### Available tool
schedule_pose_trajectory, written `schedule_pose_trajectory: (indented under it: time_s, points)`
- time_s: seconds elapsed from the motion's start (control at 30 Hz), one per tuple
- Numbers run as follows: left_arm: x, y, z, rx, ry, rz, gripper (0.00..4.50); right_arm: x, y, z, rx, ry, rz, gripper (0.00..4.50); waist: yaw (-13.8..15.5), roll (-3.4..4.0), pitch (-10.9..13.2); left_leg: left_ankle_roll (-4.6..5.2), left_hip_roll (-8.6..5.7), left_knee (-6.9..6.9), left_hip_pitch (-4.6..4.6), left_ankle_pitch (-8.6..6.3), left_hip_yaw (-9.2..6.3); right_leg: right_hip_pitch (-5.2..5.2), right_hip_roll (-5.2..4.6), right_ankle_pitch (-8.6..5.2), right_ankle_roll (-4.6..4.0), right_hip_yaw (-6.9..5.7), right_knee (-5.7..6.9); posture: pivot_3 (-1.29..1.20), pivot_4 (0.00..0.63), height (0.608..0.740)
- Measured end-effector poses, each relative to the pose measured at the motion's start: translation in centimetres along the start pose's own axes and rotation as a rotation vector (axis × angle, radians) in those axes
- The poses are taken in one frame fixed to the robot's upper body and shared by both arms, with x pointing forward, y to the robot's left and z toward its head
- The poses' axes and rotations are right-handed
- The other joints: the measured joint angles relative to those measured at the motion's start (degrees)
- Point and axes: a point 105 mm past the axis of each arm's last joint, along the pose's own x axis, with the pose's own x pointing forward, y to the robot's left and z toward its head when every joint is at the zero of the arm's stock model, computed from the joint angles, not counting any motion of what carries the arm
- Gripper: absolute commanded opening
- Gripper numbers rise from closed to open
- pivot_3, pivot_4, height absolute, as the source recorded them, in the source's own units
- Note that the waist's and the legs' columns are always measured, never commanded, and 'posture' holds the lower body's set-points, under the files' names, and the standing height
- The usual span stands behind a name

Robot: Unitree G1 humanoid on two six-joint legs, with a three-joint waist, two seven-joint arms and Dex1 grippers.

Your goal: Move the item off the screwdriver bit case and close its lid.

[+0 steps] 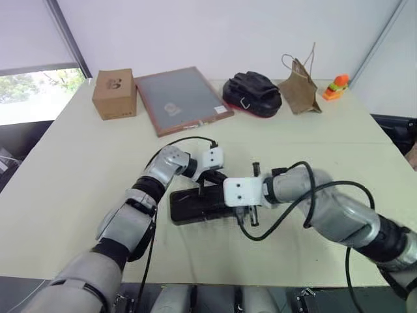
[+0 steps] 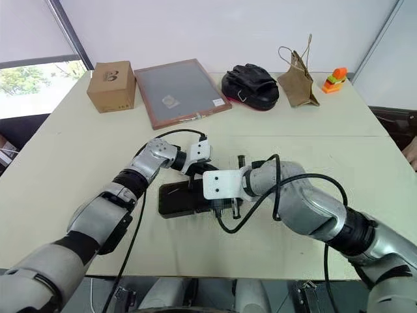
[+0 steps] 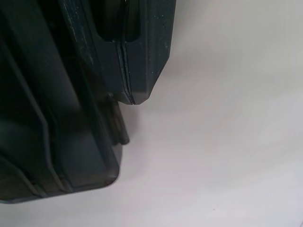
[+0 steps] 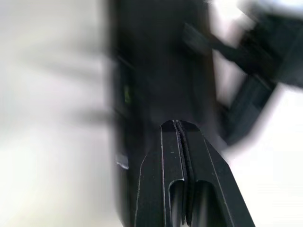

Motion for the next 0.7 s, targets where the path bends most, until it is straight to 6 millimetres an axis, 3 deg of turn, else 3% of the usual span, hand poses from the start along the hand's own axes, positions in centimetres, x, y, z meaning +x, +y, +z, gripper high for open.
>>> schedule_pose_trajectory:
  time_s: [0.23,0.4,0.5,0.6,0.7]
  points:
    - [-0.5,0.1,-0.4,-0.011,0.005,-0.003,0.0,0.2,0.6,1.0,0.057,-0.062,0.042,0.04,-1.0,0.0,0.0,0.0,-0.01,-0.01,-0.1,0.0,0.02,-0.13,-0.02,0.0,0.0,0.03,0.04,0.0,0.15,0.74]
    - [-0.7,0.0,-0.6,-0.019,0.012,-0.006,0.0,-2.8,-1.5,2.6,0.173,-0.186,0.012,0.04,-1.1,-0.01,0.0,0.0,0.02,-0.04,-0.08,0.0,0.0,-0.13,0.0,0.01,-0.01,0.02,0.04,0.0,0.15,0.74]
    - [-1.1,0.0,-0.8,-0.024,0.018,-0.013,0.0,-3.2,0.0,3.7,0.168,-0.247,0.084,0.04,-1.4,-0.03,0.0,0.01,0.09,-0.14,-0.05,-0.01,0.0,-0.15,0.05,0.0,-0.02,0.02,0.04,0.0,0.15,0.74]
    - [-1.6,0.1,-1.1,-0.032,0.029,-0.012,0.0,-1.7,2.1,3.9,0.187,-0.26,0.169,0.04,-2.3,-0.03,0.0,0.01,0.09,-0.15,-0.07,-0.01,0.02,-0.21,0.04,0.0,-0.01,0.03,0.07,0.0,0.15,0.74]
    - [-1.7,0.1,-1.2,-0.036,0.036,-0.019,0.0,-0.8,2.6,4.1,0.181,-0.259,0.179,0.04,-2.5,-0.03,0.0,0.01,0.1,-0.15,-0.08,-0.01,0.04,-0.27,0.05,0.0,-0.01,0.05,0.09,0.0,0.15,0.74]
